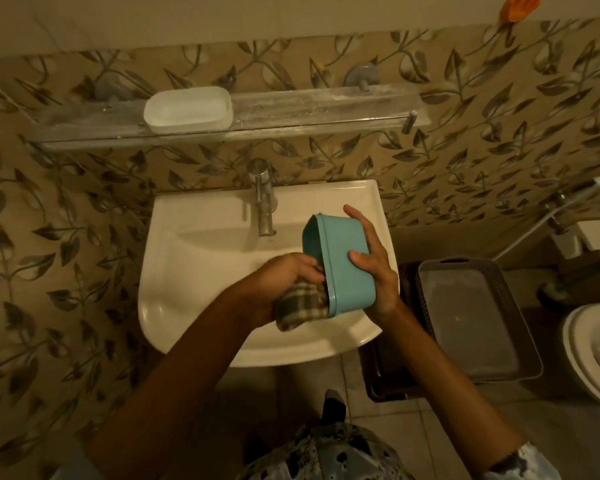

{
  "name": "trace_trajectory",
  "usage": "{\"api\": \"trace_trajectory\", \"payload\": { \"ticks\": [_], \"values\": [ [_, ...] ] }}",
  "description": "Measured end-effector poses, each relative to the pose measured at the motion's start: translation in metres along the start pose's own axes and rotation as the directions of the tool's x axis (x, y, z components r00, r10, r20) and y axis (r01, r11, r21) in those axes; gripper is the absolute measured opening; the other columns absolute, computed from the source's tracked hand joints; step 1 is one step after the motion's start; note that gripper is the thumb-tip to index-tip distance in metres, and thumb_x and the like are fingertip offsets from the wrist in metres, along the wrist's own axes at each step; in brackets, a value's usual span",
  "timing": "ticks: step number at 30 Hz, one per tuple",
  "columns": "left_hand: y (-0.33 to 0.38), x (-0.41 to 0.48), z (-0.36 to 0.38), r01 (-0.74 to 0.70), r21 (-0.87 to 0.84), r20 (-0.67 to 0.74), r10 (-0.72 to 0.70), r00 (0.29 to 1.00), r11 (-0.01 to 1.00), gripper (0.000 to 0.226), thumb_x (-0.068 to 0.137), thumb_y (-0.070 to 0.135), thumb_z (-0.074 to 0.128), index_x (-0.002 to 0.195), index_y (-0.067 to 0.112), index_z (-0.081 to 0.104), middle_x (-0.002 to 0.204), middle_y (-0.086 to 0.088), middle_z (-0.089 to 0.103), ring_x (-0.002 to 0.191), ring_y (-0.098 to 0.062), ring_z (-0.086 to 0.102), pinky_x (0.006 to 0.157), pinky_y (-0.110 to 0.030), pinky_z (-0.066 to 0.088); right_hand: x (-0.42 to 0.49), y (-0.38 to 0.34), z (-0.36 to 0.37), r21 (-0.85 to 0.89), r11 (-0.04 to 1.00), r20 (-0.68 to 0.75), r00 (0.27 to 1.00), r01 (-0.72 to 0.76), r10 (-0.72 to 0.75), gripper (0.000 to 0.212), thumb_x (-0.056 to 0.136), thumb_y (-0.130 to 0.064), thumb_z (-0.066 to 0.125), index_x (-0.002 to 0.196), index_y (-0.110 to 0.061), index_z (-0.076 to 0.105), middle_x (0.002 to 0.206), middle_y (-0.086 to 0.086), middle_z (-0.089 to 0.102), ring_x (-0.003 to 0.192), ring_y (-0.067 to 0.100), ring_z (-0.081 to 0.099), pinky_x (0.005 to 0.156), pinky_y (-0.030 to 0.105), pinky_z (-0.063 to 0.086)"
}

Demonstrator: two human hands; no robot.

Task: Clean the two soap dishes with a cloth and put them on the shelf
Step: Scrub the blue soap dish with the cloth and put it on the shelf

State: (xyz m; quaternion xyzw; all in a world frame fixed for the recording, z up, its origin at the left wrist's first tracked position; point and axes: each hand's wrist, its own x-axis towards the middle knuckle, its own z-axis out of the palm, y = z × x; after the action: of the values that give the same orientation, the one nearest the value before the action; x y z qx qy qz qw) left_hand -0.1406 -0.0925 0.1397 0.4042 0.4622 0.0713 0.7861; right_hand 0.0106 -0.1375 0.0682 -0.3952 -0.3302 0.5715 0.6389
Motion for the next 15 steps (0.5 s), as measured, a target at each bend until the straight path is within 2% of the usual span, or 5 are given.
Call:
{"api": "trace_trajectory", "payload": {
  "ticks": [4,7,9,11,15],
  "values": [
    [0.007,0.006,-0.015,-0.007,-0.539,-0.021,-0.006,1.000,0.843,0.022,0.072,0.015,0.055,0.077,0.004,0.074,0.071,-0.013,0.074,0.060,-0.021,0.071,0.053,-0.026,0.057,0.004,-0.002,0.001,-0.092,0.993,0.156,0.986,0.078,-0.063,0.073,0.071,-0.023,0.058,0.141,-0.029,0.037,0.123,0.003,0.054,0.106,0.028,0.056,0.085,0.042,0.053],
    [0.006,0.012,-0.018,-0.079,-0.602,-0.054,0.058,0.997,0.795,0.025,0.078,0.017,0.053,0.094,0.004,0.066,0.080,-0.014,0.074,0.066,-0.023,0.071,0.060,-0.026,0.057,0.009,0.000,-0.002,-0.115,0.993,0.206,0.979,0.033,-0.008,0.074,0.072,-0.024,0.057,0.143,-0.028,0.035,0.121,-0.002,0.056,0.107,0.027,0.056,0.087,0.041,0.052],
    [-0.008,0.018,-0.014,-0.173,-0.425,-0.046,0.170,0.984,0.888,0.027,0.084,0.016,0.050,0.106,0.011,0.065,0.096,-0.011,0.074,0.083,-0.023,0.072,0.072,-0.032,0.059,0.016,-0.002,-0.007,-0.099,0.995,0.199,0.980,0.008,0.012,0.075,0.073,-0.024,0.057,0.144,-0.027,0.034,0.121,0.000,0.057,0.105,0.026,0.057,0.086,0.038,0.053],
    [-0.020,0.016,-0.005,-0.240,0.027,-0.047,0.241,0.969,0.970,0.026,0.092,0.010,0.047,0.112,0.020,0.061,0.101,-0.001,0.071,0.087,-0.010,0.071,0.069,-0.022,0.058,0.025,-0.004,-0.015,-0.067,0.998,0.151,0.988,-0.006,0.016,0.074,0.073,-0.025,0.057,0.144,-0.028,0.036,0.121,0.009,0.054,0.101,0.027,0.057,0.082,0.035,0.054],
    [-0.026,0.022,-0.021,-0.259,0.530,0.101,0.243,0.965,0.808,0.026,0.092,0.008,0.049,0.096,0.032,0.058,0.093,0.012,0.063,0.080,0.008,0.064,0.068,-0.008,0.049,0.039,0.009,-0.029,0.006,0.995,-0.027,0.995,-0.096,0.096,0.068,0.072,-0.023,0.061,0.138,-0.026,0.044,0.123,0.014,0.052,0.096,0.023,0.062,0.073,0.031,0.057]
  ]
}}
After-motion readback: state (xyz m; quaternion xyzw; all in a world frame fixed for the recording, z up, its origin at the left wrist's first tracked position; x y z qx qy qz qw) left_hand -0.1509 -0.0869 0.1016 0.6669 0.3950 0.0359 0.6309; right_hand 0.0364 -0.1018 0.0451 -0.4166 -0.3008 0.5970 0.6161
